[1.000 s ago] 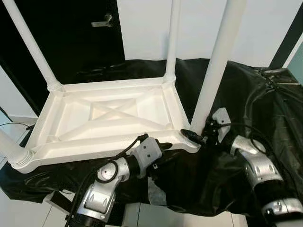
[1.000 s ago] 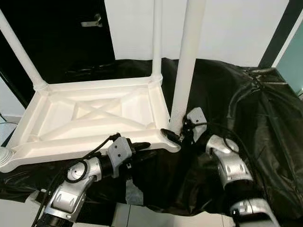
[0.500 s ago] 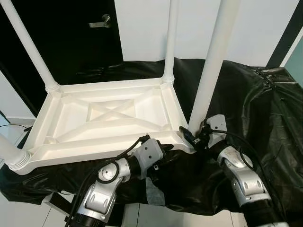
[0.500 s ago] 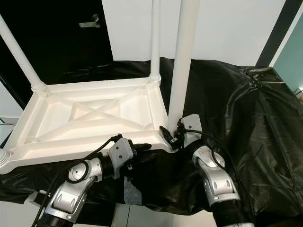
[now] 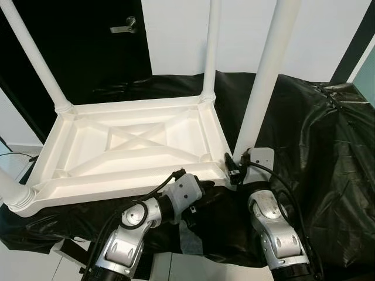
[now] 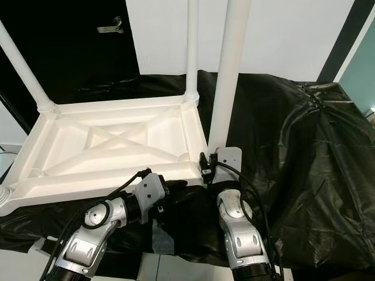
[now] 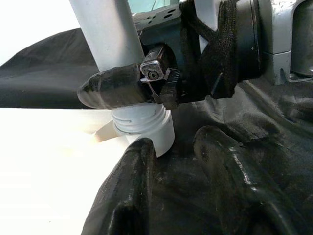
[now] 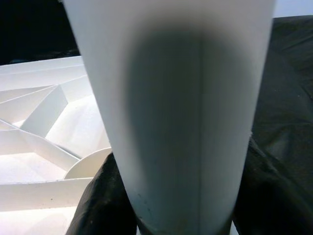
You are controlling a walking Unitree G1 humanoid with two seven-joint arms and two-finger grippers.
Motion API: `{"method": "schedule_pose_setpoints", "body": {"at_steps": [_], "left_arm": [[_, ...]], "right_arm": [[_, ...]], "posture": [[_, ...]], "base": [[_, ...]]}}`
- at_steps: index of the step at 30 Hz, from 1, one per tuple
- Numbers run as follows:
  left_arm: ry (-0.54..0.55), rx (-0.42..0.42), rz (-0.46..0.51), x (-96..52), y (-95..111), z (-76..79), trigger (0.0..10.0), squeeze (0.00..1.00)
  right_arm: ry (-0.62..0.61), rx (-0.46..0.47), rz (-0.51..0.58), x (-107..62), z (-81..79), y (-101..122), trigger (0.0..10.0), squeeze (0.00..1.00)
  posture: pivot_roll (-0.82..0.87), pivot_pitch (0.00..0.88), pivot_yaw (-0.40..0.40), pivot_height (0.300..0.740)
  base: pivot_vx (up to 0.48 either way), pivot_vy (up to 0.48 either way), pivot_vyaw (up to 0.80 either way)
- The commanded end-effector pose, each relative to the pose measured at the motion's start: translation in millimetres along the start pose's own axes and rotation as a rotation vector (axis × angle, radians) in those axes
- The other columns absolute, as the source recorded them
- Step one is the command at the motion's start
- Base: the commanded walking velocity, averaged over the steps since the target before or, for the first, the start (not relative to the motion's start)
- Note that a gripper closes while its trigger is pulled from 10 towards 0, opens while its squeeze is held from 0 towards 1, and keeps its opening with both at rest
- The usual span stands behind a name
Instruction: Building children table
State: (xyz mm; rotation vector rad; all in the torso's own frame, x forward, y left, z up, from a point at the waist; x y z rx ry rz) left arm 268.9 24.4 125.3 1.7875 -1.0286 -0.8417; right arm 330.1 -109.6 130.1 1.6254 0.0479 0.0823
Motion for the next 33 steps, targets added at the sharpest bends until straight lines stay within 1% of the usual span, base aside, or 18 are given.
{"method": "schedule_pose_setpoints", "body": {"at_steps": [1,5,9,10,11,12,13,14,15,17,18,19,22,24,25,28,32,33], "left_arm": [[0.084,0.0,-0.009,0.2,-1,-7.1,10.0,0.0],[0.09,0.003,-0.009,0.8,0,-9.4,10.0,0.0],[0.091,0.007,-0.012,0.5,-2,-10.7,10.0,0.0],[0.094,0.009,-0.011,0.3,-1,-11.8,10.0,0.0],[0.097,0.01,-0.011,0.2,-1,-12.5,10.0,0.0],[0.097,0.01,-0.009,0.1,-1,-12.6,10.0,0.0],[0.097,0.01,-0.009,0.1,-1,-12.6,10.0,0.0],[0.097,0.01,-0.007,0.1,0,-12.5,10.0,0.0],[0.097,0.01,-0.007,0.1,0,-12.5,10.0,0.0],[0.099,0.01,-0.007,-0.2,0,-12.4,10.0,0.0],[0.099,0.01,-0.007,-0.2,0,-12.4,10.0,0.0],[0.1,0.01,-0.007,-0.3,0,-12.8,10.0,0.0],[0.1,0.01,-0.007,-0.3,0,-12.8,10.0,0.0],[0.106,0.01,-0.008,-1.1,0,-14.5,10.0,0.0],[0.106,0.01,-0.008,-1.1,0,-14.5,10.0,0.0],[0.11,0.011,-0.01,-2.1,-1,-16.4,10.0,0.0],[0.11,0.011,-0.012,-2.2,-1,-16.8,10.0,0.0],[0.111,0.011,-0.013,-2.2,-1,-17.2,10.0,0.0]], "right_arm": [[-0.031,0.003,-0.059,-3.5,7.2,-14,10.0,1.0],[0.002,0.012,-0.037,-3.9,12.9,-8,10.0,1.0],[0.112,-0.017,-0.015,-7.7,26.2,-2,10.0,1.0],[0.161,-0.009,-0.015,-8.9,29.0,-2,10.0,0.21],[0.192,-0.005,-0.015,-9.9,30.9,-1,10.0,0.21],[0.244,-0.01,-0.017,-11.1,31.2,-1,10.0,0.0],[0.244,-0.01,-0.017,-11.1,31.2,-1,10.0,0.0],[0.296,-0.017,-0.02,-12.5,31.0,-2,10.0,0.0],[0.296,-0.017,-0.02,-12.5,31.0,-2,10.0,0.0],[0.379,-0.021,-0.028,-12.6,29.9,0,10.0,0.0],[0.379,-0.021,-0.028,-12.6,29.9,0,10.0,0.0],[0.42,-0.025,-0.037,-12.0,29.9,0,10.0,0.0],[0.42,-0.025,-0.037,-12.0,29.9,0,10.0,0.0],[0.526,-0.079,-0.066,-4.5,31.2,1,10.0,0.0],[0.526,-0.079,-0.066,-4.5,31.2,1,10.0,0.0],[0.649,-0.151,-0.105,8.0,30.1,3,10.0,0.0],[0.714,-0.178,-0.123,13.2,25.7,3,10.0,0.0],[0.746,-0.207,-0.128,14.0,23.3,2,10.0,0.0]], "posture": [[0.03,0.0,-0.009,0.74],[0.03,0.0,-0.008,0.74],[0.03,0.0,-0.01,0.74],[0.02,0.0,-0.008,0.74],[0.02,0.0,-0.008,0.74],[0.02,0.0,-0.008,0.74],[0.02,0.0,-0.008,0.74],[0.02,0.0,-0.008,0.74],[0.02,0.0,-0.008,0.74],[0.02,0.0,-0.008,0.74],[0.02,0.0,-0.008,0.74],[0.03,0.0,-0.007,0.74],[0.03,0.0,-0.007,0.74],[0.03,0.0,-0.005,0.74],[0.03,0.0,-0.005,0.74],[0.03,0.0,-0.001,0.74],[0.04,0.0,-0.002,0.74],[0.04,0.0,-0.003,0.74]], "base": [[0.0,0.0,0.0],[0.0,0.0,0.0],[0.0,0.0,0.0],[0.0,0.0,0.0],[0.0,0.0,0.0],[0.0,0.0,0.0],[0.0,0.0,0.0],[0.0,0.0,0.0],[0.0,0.0,0.0],[0.0,0.0,0.0],[0.0,0.0,0.0],[0.0,0.0,0.0],[0.0,0.0,0.0],[0.0,0.0,0.0],[0.0,0.0,0.0],[0.0,0.0,0.0],[0.0,0.0,0.0],[0.0,0.0,0.0]]}}
Point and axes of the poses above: a point about 5 cm out from each wrist's last joint towards the gripper, its own x axis pointing out of the wrist towards the gripper, its own y axis along the axis of the wrist's last joint, z = x × y, the point moved 5 cm from there along x, pointing out of the wrist towards the gripper, and after that the axes turned 5 degrees about x, right-handed, at the moved point
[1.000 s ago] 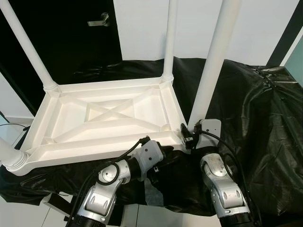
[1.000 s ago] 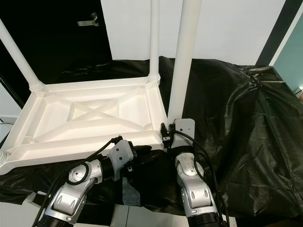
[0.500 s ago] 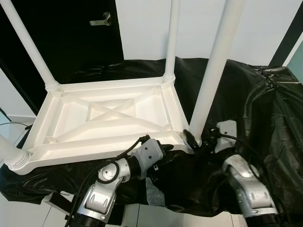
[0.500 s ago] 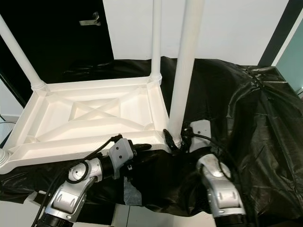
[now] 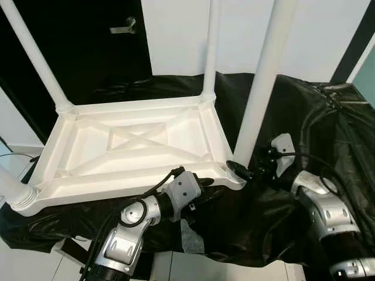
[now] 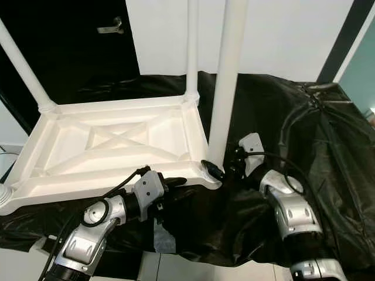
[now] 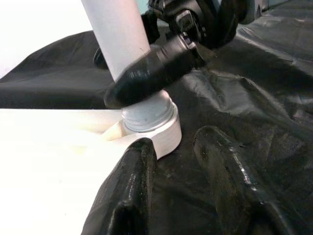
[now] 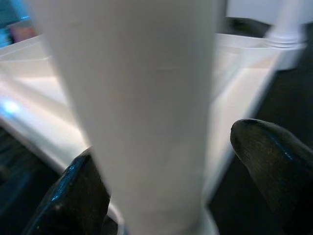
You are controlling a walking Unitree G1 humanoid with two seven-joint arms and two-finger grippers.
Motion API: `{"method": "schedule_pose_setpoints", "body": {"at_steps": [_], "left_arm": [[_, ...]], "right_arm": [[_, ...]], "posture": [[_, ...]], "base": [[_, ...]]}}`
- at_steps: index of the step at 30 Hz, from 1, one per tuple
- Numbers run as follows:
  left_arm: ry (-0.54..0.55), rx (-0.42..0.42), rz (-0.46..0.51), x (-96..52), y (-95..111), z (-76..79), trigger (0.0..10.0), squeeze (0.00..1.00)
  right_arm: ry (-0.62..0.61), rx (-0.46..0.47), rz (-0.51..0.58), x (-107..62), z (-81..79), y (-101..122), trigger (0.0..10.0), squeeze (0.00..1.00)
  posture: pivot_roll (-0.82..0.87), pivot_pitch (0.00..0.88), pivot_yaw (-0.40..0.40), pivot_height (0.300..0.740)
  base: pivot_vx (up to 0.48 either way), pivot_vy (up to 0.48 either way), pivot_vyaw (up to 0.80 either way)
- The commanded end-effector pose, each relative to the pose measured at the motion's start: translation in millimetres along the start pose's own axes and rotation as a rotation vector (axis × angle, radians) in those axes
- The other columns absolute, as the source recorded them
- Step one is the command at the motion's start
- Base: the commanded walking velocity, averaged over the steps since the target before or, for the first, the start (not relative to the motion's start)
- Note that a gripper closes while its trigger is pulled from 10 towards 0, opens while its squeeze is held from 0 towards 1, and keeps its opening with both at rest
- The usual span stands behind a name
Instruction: Building children table
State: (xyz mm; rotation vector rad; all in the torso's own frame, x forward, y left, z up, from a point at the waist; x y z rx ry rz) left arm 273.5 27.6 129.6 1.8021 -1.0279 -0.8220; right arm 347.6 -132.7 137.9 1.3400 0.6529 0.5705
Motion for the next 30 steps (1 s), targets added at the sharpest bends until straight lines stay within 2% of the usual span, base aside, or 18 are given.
{"method": "schedule_pose_setpoints", "body": {"at_steps": [1,2,6,7,16,17,18,19,22,25,28,30], "left_arm": [[0.098,-0.003,-0.015,-0.8,-4,-11.3,10.0,0.0],[0.101,-0.003,-0.016,-1.0,-4,-12.0,10.0,0.0],[0.103,-0.002,-0.017,-1.2,-4,-12.6,10.0,0.0],[0.104,-0.002,-0.016,-1.1,-3,-12.7,10.0,0.0],[0.114,-0.002,-0.016,-1.0,-3,-11.7,10.0,0.0],[0.113,-0.003,-0.016,-0.8,-2,-11.2,10.0,0.0],[0.113,-0.003,-0.016,-0.8,-2,-11.2,10.0,0.0],[0.113,-0.005,-0.015,-0.5,-2,-10.8,10.0,0.0],[0.112,-0.006,-0.015,-0.4,-2,-10.3,10.0,0.0],[0.103,-0.009,-0.014,0.6,-2,-8.7,10.0,0.0],[0.093,-0.011,-0.016,1.1,-3,-7.8,10.0,0.0],[0.091,-0.011,-0.015,0.9,-3,-7.4,10.0,0.0]], "right_arm": [[0.064,-0.03,-0.04,2.7,-4.7,-6,10.0,0.0],[0.102,-0.051,-0.049,5.0,-7.3,-6,7.7,0.0],[0.126,-0.063,-0.055,6.5,-9.0,-6,7.7,0.0],[0.149,-0.072,-0.061,7.9,-10.0,-6,0.0,0.0],[0.173,-0.059,-0.066,3.1,-6.4,-11,0.0,0.0],[0.157,-0.04,-0.063,1.3,-5.4,-13,0.5,0.0],[0.157,-0.04,-0.063,1.3,-5.4,-13,0.5,0.0],[0.105,-0.026,-0.064,-0.7,-3.8,-16,10.0,0.0],[0.051,-0.028,-0.07,-2.4,-1.8,-18,10.0,0.0],[-0.148,-0.026,-0.074,-7.0,1.6,-26,10.0,0.0],[-0.287,0.016,-0.076,-9.7,1.7,-34,10.0,0.0],[-0.329,0.03,-0.08,-10.8,2.0,-36,10.0,0.0]], "posture": [[0.04,0.0,-0.004,0.74],[0.04,0.0,-0.005,0.74],[0.04,0.0,-0.005,0.74],[0.05,0.0,-0.006,0.74],[0.05,0.0,-0.016,0.74],[0.05,0.0,-0.018,0.74],[0.05,0.0,-0.018,0.74],[0.04,0.0,-0.014,0.74],[0.04,0.0,-0.013,0.74],[0.02,0.0,0.0,0.74],[0.01,0.0,0.005,0.74],[0.01,0.0,0.008,0.74]], "base": [[0.0,0.0,0.0],[0.0,0.0,0.0],[0.0,0.0,0.0],[0.0,0.0,0.0],[0.0,0.0,0.0],[0.0,0.0,0.0],[0.0,0.0,0.0],[0.0,0.0,0.0],[0.0,0.0,0.0],[0.0,0.0,0.0],[0.0,0.0,0.0],[0.0,0.0,0.0]]}}
Point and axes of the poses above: a point about 5 cm out from each wrist's last joint towards the gripper, its own x axis pointing out of the wrist towards the gripper, its own y axis along the axis of the wrist's last joint, z = x × y, the point moved 5 cm from there along x, pointing out of the wrist towards the gripper, and after that the axes turned 5 degrees about x, right-handed, at the moved point
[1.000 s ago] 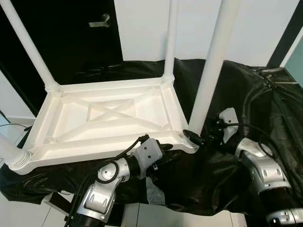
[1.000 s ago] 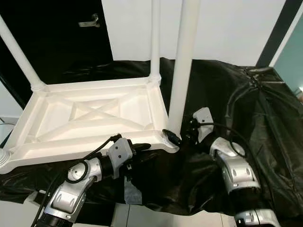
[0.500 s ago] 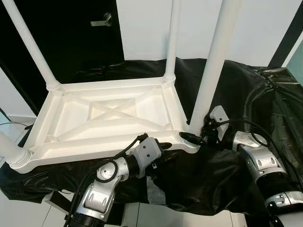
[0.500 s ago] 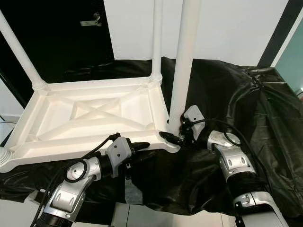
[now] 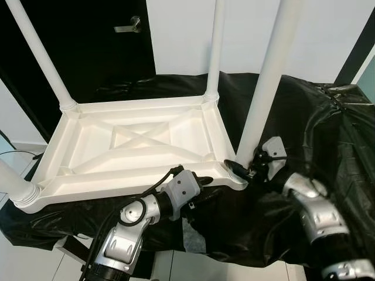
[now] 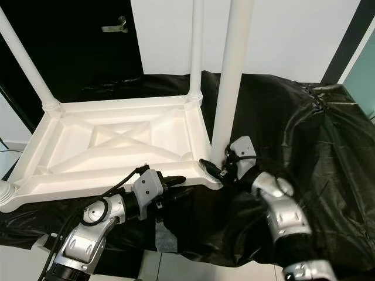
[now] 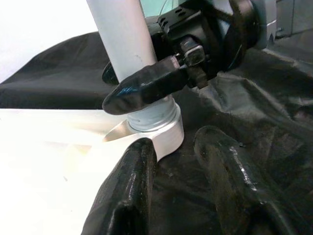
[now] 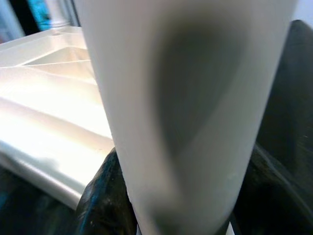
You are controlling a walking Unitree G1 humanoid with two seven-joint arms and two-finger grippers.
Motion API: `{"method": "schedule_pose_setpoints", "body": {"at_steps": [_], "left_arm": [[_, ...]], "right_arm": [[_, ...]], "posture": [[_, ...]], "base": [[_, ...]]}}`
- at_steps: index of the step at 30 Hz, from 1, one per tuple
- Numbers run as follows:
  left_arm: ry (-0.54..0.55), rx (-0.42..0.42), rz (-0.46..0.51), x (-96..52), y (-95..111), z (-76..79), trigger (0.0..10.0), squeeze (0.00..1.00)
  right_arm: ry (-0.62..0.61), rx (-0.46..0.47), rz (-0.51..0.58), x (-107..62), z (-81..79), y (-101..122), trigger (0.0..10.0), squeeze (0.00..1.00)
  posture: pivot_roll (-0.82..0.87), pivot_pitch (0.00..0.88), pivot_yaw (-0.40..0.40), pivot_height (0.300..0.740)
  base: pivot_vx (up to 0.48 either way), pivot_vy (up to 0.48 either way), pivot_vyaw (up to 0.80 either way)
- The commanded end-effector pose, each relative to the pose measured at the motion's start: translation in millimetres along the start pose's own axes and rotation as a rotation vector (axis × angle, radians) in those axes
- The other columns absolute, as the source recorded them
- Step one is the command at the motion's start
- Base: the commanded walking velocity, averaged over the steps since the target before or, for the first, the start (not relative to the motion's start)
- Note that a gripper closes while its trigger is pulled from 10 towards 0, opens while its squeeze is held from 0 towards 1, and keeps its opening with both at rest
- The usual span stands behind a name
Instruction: Building children table
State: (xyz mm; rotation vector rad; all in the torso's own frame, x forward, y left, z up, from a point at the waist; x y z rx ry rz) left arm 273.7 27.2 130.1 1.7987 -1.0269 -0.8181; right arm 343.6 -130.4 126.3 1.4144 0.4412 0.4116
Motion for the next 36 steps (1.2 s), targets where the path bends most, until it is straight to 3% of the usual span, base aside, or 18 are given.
{"method": "schedule_pose_setpoints", "body": {"at_steps": [1,6,9,12,14,22,23,24,30,36], "left_arm": [[0.086,-0.009,-0.018,0.4,-4,-6.9,10.0,0.0],[0.081,-0.01,-0.017,0.0,-4,-6.5,10.0,0.0],[0.077,-0.009,-0.018,-1.4,-5,-7.7,10.0,0.0],[0.077,-0.008,-0.018,-1.7,-5,-8.0,10.0,0.0],[0.078,-0.007,-0.019,-1.8,-6,-8.3,10.0,0.0],[0.068,-0.005,-0.015,2.5,-5,-4.5,10.0,0.0],[0.067,-0.005,-0.015,3.2,-4,-4.4,10.0,0.0],[0.067,-0.005,-0.015,3.4,-4,-4.9,10.0,0.0],[0.069,-0.006,-0.016,2.4,-4,-3.8,10.0,0.0],[0.074,-0.008,-0.016,0.1,-4,-3.7,10.0,0.0]], "right_arm": [[-0.144,0.025,-0.108,-10.7,11.6,-28,10.0,0.0],[-0.23,0.06,-0.106,-12.6,8.6,-32,10.0,0.0],[-0.362,0.099,-0.073,-11.4,-1.4,-31,10.0,0.0],[-0.4,0.111,-0.071,-11.6,-2.3,-30,10.0,0.0],[-0.496,0.133,-0.066,-13.5,-0.4,-28,10.0,0.0],[-0.538,0.149,-0.058,-12.7,-7.4,-24,10.0,0.0],[-0.535,0.144,-0.051,-14.2,-6.6,-22,10.0,0.03],[-0.532,0.132,-0.044,-15.9,-4.2,-21,10.0,1.0],[-0.493,0.116,0.01,-19.9,2.2,-11,10.0,1.0],[-0.314,0.115,0.03,-22.7,5.1,-7,10.0,1.0]], "posture": [[0.01,0.0,0.009,0.74],[0.01,0.0,0.012,0.74],[0.01,0.0,0.006,0.74],[0.01,0.0,0.004,0.74],[0.01,0.0,0.002,0.74],[0.01,0.0,0.002,0.74],[0.01,0.0,-0.001,0.74],[0.01,0.0,-0.003,0.74],[0.02,0.0,-0.006,0.74],[0.02,0.0,-0.011,0.74]], "base": [[0.0,0.0,0.0],[0.0,0.0,0.0],[0.0,0.0,0.0],[0.0,0.0,0.0],[0.0,0.0,0.0],[0.0,0.0,0.0],[0.0,0.0,0.0],[0.0,0.0,0.0],[0.0,0.0,0.0],[0.0,0.0,0.0]]}}
Point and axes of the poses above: a point about 5 cm out from each wrist's last joint towards the gripper, its own x axis pointing out of the wrist towards the gripper, its own y axis along the axis of the wrist's last joint, z = x × y, the point moved 5 cm from there along x, pointing out of the wrist towards the gripper, and after that the axes turned 5 degrees about x, right-handed, at the moved point
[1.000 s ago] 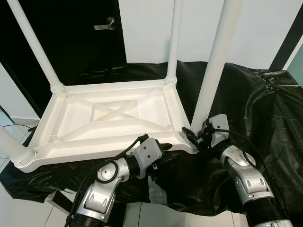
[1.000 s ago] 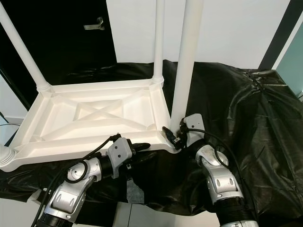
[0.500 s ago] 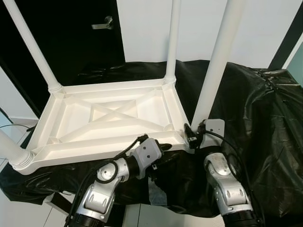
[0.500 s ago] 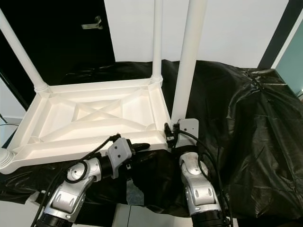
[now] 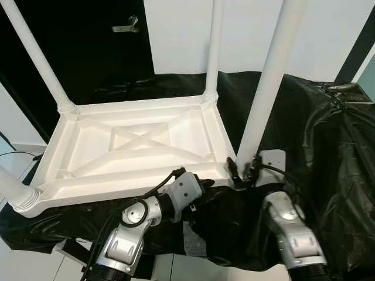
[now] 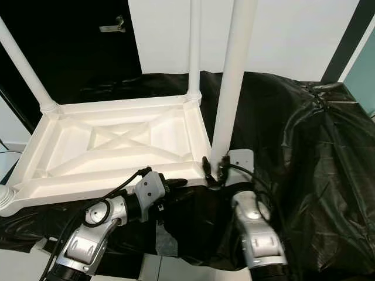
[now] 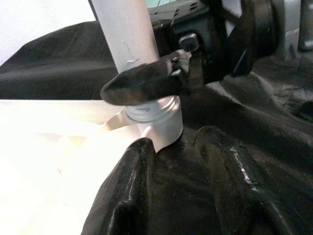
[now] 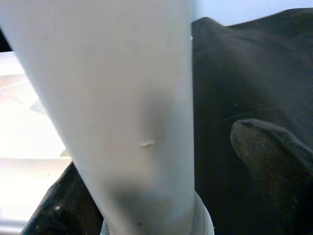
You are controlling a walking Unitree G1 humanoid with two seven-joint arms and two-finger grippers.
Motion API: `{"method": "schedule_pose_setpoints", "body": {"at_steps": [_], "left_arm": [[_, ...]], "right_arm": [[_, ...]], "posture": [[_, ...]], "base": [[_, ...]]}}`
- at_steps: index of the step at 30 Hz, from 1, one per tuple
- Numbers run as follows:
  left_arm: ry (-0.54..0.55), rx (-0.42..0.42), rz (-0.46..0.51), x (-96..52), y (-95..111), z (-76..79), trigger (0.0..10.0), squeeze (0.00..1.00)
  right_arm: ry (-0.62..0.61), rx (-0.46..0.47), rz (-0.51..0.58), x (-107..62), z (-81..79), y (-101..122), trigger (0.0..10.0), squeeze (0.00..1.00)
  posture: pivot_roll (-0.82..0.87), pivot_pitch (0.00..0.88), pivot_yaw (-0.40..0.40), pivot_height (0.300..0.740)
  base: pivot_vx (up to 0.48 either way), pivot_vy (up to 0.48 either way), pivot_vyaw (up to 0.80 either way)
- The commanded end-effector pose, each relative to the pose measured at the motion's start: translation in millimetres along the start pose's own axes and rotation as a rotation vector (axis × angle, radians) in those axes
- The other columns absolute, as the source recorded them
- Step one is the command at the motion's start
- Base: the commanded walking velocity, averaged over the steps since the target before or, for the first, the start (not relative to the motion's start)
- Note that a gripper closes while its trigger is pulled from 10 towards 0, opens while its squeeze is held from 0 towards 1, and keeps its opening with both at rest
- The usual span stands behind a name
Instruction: Building children table
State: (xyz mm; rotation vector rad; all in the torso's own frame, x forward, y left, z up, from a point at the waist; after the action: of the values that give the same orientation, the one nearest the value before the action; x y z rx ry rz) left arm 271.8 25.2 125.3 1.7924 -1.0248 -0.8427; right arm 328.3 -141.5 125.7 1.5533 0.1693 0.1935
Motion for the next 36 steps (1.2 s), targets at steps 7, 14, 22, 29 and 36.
{"method": "schedule_pose_setpoints", "body": {"at_steps": [7,14,22,29,36], "left_arm": [[0.12,0.016,-0.018,-8.7,-2,-16.8,10.0,0.0],[0.152,0.033,-0.045,-26.6,-5,-29.6,10.0,0.0],[0.212,0.026,-0.1,-55.1,-14,-48.2,10.0,0.0],[0.268,0.061,-0.164,-79.2,-21,-73.8,10.0,0.0],[0.274,0.051,-0.159,-86.7,-17,-78.4,10.0,0.0]], "right_arm": [[0.18,-0.06,-0.046,-0.8,6.3,-5,10.0,0.0],[0.155,-0.063,-0.01,6.5,7.5,5,10.0,0.0],[0.158,-0.022,0.043,13.4,-8.9,14,10.0,0.0],[0.24,-0.016,0.074,26.2,-19.7,24,10.0,0.0],[0.365,-0.014,0.027,22.8,-19.8,17,10.0,0.0]], "posture": [[0.04,0.0,-0.028,0.74],[0.06,0.0,-0.03,0.74],[0.07,0.0,-0.016,0.74],[0.07,0.0,-0.004,0.74],[0.08,0.0,-0.006,0.74]], "base": [[0.0,0.0,0.0],[0.0,0.0,0.0],[0.0,0.0,0.0],[0.0,0.0,0.0],[0.0,0.0,0.0]]}}
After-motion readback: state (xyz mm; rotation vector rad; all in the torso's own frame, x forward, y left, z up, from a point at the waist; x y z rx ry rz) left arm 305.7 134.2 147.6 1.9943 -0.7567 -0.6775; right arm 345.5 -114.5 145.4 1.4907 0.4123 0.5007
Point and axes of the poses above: a point about 5 cm out from each wrist's last joint towards the gripper, its own x axis pointing out of the wrist towards the gripper, its own y axis along the axis of the wrist's last joint, z = x × y, the point moved 5 cm from there along x, pointing out of the wrist towards the gripper, and after that the axes turned 5 degrees about x, right-handed, at the moved point
